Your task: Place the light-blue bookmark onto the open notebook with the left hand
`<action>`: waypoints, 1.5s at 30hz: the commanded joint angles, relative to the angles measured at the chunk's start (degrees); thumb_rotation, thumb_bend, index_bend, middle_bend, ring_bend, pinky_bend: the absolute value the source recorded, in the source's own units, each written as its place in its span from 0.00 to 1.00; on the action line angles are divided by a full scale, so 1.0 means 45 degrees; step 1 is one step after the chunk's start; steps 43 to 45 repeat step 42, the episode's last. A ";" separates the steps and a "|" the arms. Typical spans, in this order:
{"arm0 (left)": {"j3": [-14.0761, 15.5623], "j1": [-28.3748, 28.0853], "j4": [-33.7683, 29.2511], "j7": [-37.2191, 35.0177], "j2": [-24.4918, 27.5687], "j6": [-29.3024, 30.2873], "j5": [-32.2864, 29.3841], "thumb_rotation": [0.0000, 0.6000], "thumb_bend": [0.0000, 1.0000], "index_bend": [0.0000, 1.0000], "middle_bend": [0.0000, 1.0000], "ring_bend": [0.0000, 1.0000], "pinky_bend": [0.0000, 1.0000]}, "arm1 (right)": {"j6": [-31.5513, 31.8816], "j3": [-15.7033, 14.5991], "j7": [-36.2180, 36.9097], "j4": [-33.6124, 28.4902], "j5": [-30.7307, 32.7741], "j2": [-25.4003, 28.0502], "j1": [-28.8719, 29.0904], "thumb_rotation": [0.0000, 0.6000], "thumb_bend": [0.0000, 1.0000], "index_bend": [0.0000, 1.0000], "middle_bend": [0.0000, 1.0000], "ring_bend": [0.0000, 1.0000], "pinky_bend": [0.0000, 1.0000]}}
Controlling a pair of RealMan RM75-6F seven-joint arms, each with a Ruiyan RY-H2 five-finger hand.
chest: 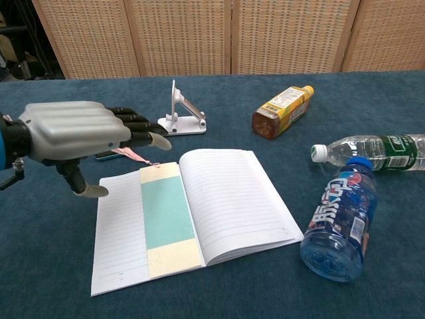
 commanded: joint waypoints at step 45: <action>0.0479 0.7580 0.2231 -0.3435 -0.0201 0.7981 0.2165 1.00 0.23 0.00 0.00 0.00 0.00 | -0.0299 -0.0459 -0.2673 -0.0469 -0.0623 -0.0733 0.0221 1.00 0.00 0.00 0.00 0.00 0.00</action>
